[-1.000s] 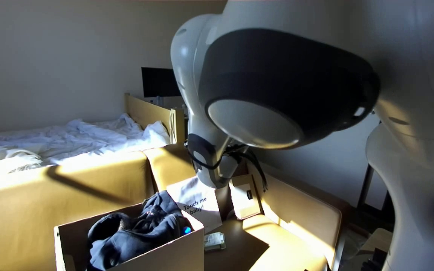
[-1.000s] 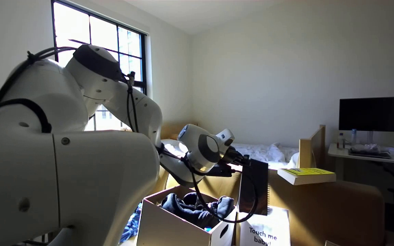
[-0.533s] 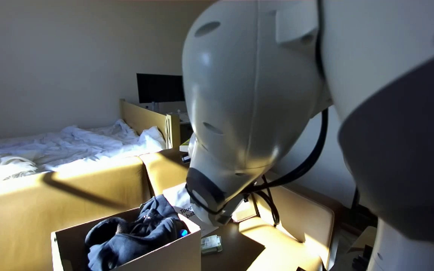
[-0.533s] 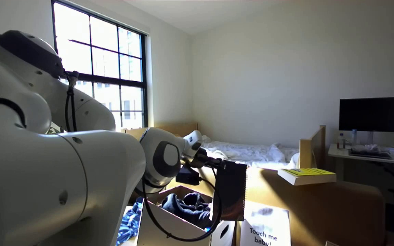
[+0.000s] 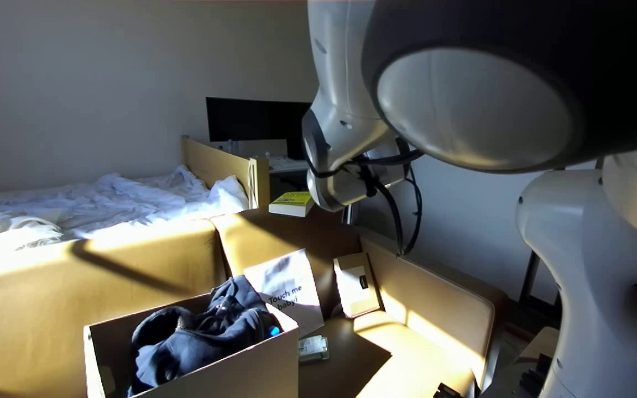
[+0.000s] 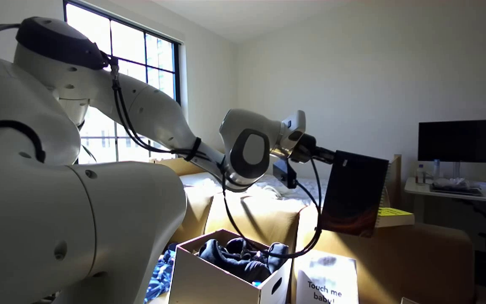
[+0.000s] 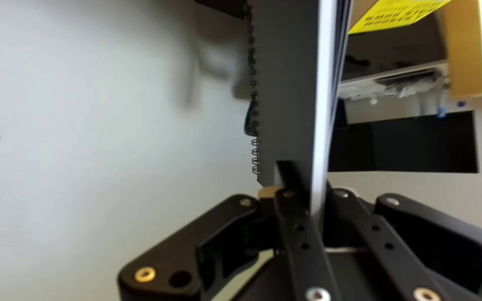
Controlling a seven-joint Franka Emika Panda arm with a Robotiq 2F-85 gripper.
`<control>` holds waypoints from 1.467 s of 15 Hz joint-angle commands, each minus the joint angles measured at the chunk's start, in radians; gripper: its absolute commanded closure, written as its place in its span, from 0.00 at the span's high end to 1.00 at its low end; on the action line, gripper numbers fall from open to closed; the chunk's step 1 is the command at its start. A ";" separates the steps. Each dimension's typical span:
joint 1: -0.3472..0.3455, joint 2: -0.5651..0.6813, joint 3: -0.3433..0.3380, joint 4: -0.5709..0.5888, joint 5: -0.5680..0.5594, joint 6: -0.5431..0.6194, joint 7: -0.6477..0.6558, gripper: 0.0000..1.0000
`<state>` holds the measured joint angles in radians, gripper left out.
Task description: Pick up the book and put it in the box
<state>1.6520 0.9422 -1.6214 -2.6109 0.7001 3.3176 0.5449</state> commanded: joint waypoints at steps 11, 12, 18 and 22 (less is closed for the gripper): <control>-0.768 -0.405 0.572 0.431 -0.220 0.036 -0.115 0.03; -0.822 -0.430 0.654 0.417 -0.297 0.061 -0.067 0.03; -1.137 -0.519 1.115 0.303 -0.627 0.186 -0.070 0.03; -1.260 -0.703 1.259 0.126 -0.749 0.129 -0.232 0.03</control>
<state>0.4494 0.4360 -0.4075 -2.2993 0.0982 3.4621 0.3792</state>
